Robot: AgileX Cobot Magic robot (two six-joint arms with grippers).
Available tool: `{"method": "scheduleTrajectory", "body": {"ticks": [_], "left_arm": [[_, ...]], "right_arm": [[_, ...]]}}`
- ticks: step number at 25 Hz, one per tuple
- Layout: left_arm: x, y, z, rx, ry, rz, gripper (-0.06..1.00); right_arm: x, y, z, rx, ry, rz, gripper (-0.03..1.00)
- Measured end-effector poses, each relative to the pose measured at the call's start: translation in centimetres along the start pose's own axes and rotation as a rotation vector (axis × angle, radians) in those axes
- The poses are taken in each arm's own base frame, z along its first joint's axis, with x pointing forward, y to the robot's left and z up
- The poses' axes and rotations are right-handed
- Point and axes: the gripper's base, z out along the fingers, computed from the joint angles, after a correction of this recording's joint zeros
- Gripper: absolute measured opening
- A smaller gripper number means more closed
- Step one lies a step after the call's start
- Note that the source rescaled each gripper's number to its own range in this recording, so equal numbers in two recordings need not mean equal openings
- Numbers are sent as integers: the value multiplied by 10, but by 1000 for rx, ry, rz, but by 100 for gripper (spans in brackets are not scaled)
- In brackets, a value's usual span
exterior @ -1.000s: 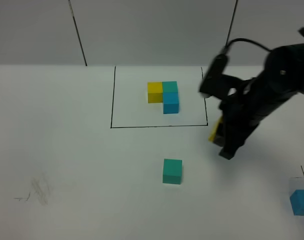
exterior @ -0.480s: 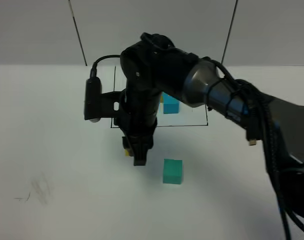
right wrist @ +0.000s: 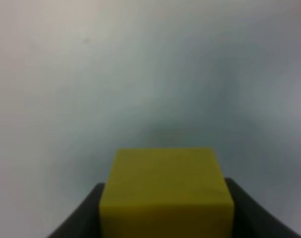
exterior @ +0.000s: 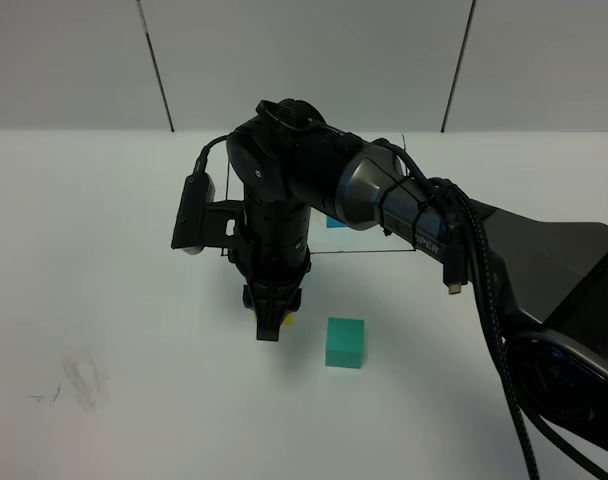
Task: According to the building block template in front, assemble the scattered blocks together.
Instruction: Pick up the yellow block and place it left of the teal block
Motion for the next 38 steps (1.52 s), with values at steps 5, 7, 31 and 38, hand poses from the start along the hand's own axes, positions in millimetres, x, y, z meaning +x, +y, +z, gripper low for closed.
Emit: {"method": "scheduleTrajectory", "body": {"ticks": [5,7,31,38], "left_arm": [[0,0,0,0,0,0,0],[0,0,0,0,0,0,0],[0,0,0,0,-1,-4,0],[0,0,0,0,-1,-4,0]], "right_arm": [[8,7,14,-40,48,14,20],[12,9,13,-45,62,12,20],[31,5,24,-102,70,34,20],[31,7,29,-102,48,38,20]]}}
